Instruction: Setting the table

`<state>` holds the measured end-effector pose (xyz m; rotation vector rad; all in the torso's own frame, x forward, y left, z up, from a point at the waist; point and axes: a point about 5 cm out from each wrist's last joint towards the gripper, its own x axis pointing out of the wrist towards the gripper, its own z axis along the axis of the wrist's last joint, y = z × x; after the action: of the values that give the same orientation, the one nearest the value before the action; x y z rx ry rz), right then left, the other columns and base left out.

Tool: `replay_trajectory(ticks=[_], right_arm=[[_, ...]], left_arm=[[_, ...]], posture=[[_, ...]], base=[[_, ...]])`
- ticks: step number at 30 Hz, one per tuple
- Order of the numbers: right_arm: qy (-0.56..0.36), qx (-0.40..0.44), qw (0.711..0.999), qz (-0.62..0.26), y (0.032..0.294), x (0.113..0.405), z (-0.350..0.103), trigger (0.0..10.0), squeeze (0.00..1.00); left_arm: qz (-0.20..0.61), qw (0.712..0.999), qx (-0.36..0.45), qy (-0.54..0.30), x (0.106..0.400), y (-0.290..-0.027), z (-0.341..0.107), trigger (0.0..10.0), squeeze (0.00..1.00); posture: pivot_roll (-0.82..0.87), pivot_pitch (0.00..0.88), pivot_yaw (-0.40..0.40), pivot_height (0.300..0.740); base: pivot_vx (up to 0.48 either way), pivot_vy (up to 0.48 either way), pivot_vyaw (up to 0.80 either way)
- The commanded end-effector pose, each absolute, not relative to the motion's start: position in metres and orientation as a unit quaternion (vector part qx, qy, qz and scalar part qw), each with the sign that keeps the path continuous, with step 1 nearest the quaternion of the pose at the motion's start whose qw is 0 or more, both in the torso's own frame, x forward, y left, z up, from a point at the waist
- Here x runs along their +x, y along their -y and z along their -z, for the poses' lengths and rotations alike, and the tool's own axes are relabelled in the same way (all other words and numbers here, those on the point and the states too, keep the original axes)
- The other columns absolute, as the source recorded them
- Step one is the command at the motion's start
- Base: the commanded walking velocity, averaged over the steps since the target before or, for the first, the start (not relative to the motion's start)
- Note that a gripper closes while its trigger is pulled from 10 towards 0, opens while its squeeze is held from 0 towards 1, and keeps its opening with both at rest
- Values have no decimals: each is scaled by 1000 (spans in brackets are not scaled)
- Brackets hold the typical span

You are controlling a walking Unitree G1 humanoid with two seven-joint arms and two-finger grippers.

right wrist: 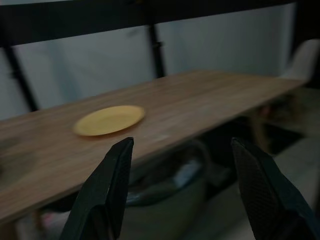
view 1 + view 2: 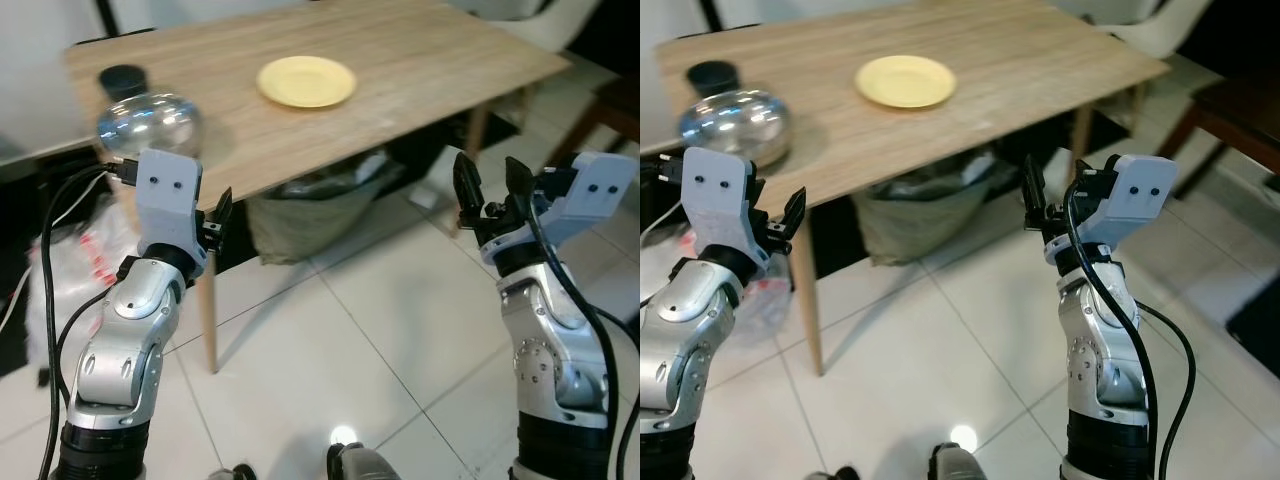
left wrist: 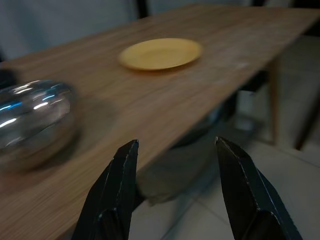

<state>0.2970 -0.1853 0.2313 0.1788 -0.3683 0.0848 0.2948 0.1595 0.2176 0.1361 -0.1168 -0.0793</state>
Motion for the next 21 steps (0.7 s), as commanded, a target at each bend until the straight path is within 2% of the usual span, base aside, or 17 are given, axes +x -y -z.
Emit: replay_trajectory(ticks=[1,21], right_arm=[[174,92,980,-37,188,297,-227,10000,0],[174,93,980,-31,190,297,-227,10000,0]], left_arm=[[40,996,71,46,295,-160,-212,10000,0],[45,995,73,45,296,-159,-210,10000,0]], posture=[[-90,61,38,740],[-95,67,42,740]], base=[[0,0,-800],[0,0,-800]])
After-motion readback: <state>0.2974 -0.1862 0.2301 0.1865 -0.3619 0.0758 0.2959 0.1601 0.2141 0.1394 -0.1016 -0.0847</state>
